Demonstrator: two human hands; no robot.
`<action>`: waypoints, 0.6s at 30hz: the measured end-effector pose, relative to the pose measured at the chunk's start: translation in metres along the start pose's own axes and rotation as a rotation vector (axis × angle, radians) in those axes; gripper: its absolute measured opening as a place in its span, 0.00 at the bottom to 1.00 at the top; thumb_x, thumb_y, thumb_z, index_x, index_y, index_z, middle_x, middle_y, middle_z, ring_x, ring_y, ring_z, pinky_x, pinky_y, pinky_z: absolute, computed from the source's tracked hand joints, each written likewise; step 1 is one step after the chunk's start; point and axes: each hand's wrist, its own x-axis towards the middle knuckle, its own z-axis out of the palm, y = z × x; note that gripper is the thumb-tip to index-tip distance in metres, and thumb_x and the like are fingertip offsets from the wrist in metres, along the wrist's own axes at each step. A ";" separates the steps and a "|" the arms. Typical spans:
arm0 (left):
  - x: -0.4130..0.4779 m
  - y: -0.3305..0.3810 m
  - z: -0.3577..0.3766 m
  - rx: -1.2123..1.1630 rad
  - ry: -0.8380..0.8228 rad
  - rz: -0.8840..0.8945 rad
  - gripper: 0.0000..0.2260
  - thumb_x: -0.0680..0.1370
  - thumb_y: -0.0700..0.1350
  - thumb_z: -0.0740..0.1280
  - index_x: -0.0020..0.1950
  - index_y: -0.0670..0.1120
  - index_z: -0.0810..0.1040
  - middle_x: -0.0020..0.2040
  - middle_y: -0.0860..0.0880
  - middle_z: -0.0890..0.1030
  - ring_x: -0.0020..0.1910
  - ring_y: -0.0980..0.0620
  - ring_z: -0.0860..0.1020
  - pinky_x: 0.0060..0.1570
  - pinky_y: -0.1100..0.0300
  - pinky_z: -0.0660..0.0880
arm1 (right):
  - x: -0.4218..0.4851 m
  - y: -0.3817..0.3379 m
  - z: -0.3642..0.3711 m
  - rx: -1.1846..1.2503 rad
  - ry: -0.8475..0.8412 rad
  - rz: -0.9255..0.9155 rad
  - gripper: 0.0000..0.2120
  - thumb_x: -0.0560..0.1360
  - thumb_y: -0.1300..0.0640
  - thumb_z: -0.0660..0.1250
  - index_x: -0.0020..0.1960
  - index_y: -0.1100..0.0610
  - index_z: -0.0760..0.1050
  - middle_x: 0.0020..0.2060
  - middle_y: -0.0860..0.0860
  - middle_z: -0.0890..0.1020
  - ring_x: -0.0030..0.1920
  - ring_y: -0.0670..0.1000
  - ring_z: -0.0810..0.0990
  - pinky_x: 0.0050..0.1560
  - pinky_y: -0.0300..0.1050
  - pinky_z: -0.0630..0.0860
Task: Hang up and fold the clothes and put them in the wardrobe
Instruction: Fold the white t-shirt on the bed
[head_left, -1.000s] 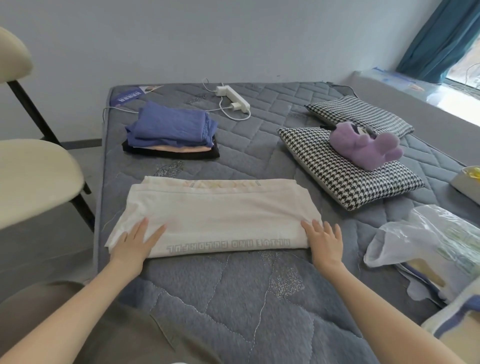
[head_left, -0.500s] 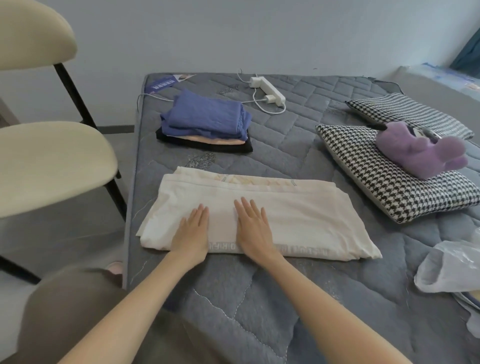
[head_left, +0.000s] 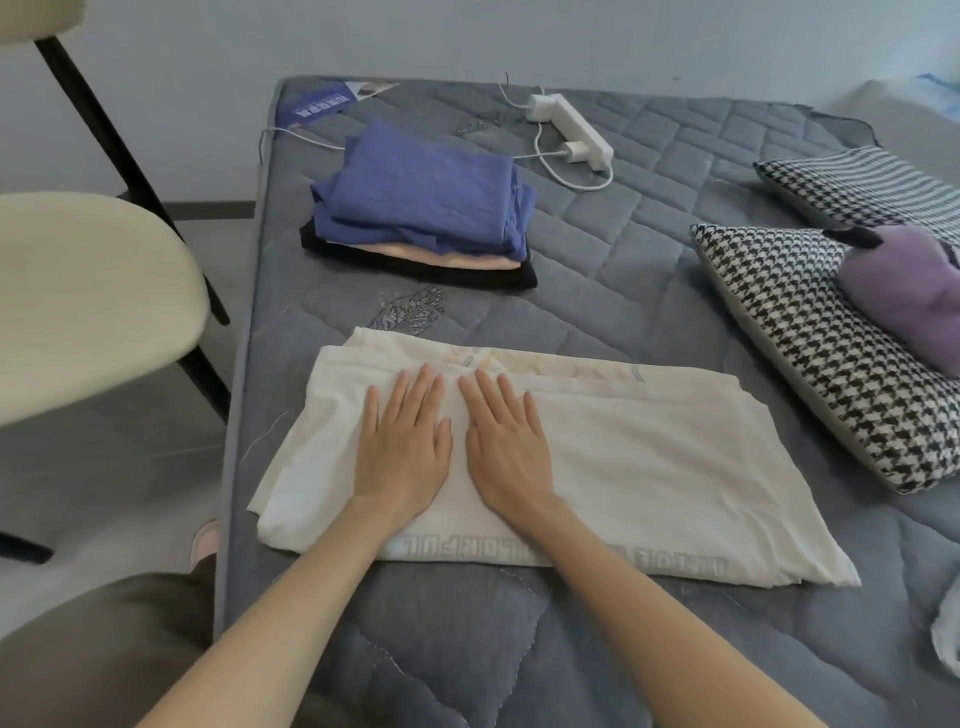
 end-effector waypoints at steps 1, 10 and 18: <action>0.004 -0.003 0.000 0.008 0.015 -0.002 0.25 0.82 0.53 0.48 0.79 0.53 0.50 0.79 0.54 0.48 0.78 0.53 0.45 0.73 0.50 0.34 | 0.001 0.004 -0.001 -0.008 0.010 0.001 0.24 0.83 0.53 0.48 0.78 0.46 0.50 0.79 0.47 0.51 0.78 0.50 0.45 0.77 0.50 0.41; 0.025 -0.021 0.000 0.068 0.050 -0.084 0.25 0.80 0.55 0.50 0.77 0.60 0.53 0.79 0.45 0.49 0.78 0.48 0.44 0.73 0.44 0.38 | -0.009 0.110 -0.029 -0.162 -0.023 0.222 0.23 0.82 0.43 0.42 0.77 0.37 0.46 0.79 0.44 0.47 0.78 0.48 0.43 0.77 0.53 0.40; 0.033 -0.032 -0.002 0.110 0.023 -0.176 0.24 0.80 0.56 0.48 0.77 0.62 0.51 0.79 0.46 0.44 0.76 0.36 0.44 0.74 0.43 0.44 | -0.026 0.177 -0.054 -0.120 0.020 0.442 0.25 0.81 0.44 0.44 0.78 0.42 0.51 0.78 0.51 0.53 0.78 0.54 0.48 0.76 0.53 0.40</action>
